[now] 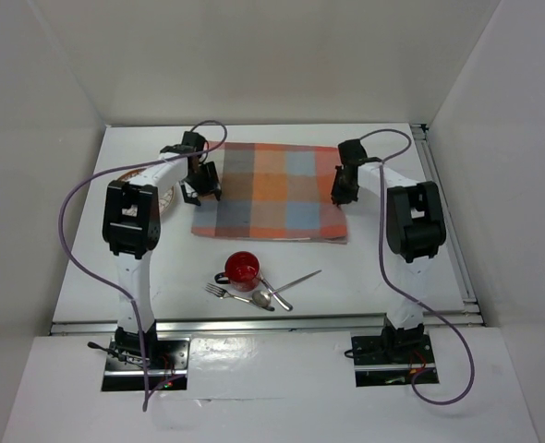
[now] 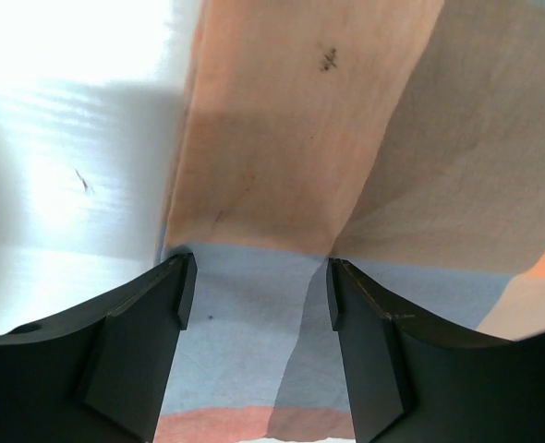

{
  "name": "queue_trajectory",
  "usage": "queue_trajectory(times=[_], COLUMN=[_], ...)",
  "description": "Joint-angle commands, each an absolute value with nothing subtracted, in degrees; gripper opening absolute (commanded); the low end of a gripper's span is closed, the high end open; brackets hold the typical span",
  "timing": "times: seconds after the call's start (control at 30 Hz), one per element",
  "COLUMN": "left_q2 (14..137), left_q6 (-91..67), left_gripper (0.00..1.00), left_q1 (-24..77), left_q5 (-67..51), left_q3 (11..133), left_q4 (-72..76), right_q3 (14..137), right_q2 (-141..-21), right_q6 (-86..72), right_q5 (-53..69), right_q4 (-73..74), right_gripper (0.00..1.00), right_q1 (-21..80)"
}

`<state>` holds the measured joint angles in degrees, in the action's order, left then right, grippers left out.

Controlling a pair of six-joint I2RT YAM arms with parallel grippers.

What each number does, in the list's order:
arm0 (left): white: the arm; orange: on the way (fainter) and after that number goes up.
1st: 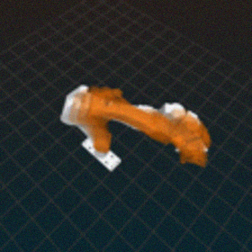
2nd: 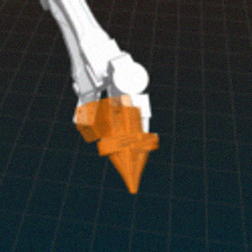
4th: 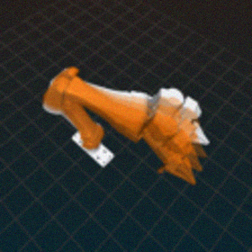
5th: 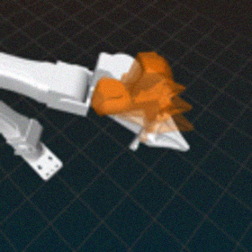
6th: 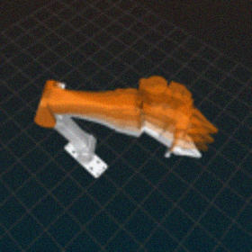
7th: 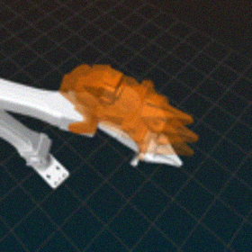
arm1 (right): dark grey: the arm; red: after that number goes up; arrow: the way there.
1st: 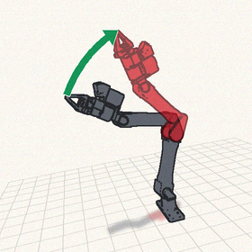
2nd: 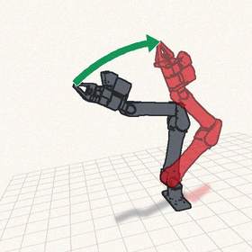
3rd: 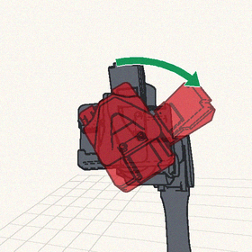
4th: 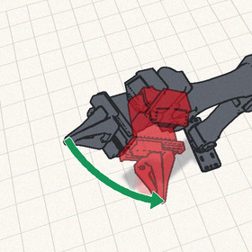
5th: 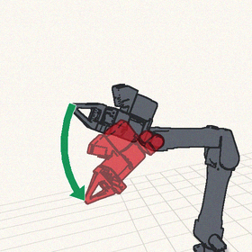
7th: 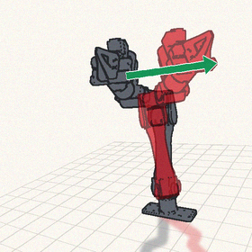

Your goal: Set the dinner table for one person

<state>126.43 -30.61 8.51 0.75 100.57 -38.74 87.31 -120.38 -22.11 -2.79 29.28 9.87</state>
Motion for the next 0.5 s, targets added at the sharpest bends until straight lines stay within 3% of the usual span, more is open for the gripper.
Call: queue_trajectory(times=[0.0,0.13,0.17,0.3,0.4,0.47], left_q2=[124.0,117.9,116.6,112.2,111.6,111.6], left_q6=[-30.5,-30.5,-30.5,-30.5,-30.5,-31.0], left_gripper=[0.76,0.76,0.76,0.79,0.8,0.8], left_q1=[8.3,9.4,9.4,11.1,12.3,12.8], left_q5=[2.3,2.3,2.3,4.9,6.3,6.3], left_q3=[94.9,89.2,88.3,88.9,91.2,91.2], left_q4=[-42.3,-41.7,-41.7,-43.1,-44.6,-44.0], right_q3=[79.4,76.0,76.0,76.0,74.5,72.6], right_q2=[-116.0,-110.4,-109.2,-103.0,-98.8,-96.2], right_q6=[-25.2,-25.9,-25.9,-24.6,-25.7,-26.6], right_q5=[-9.7,-13.2,-13.2,-12.8,-8.4,-4.1], right_q4=[32.2,32.0,32.0,32.7,33.2,31.6], right_gripper=[0.19,0.38,0.51,0.78,0.78,0.68], right_q1=[9.2,9.2,9.2,9.2,9.8,10.4])
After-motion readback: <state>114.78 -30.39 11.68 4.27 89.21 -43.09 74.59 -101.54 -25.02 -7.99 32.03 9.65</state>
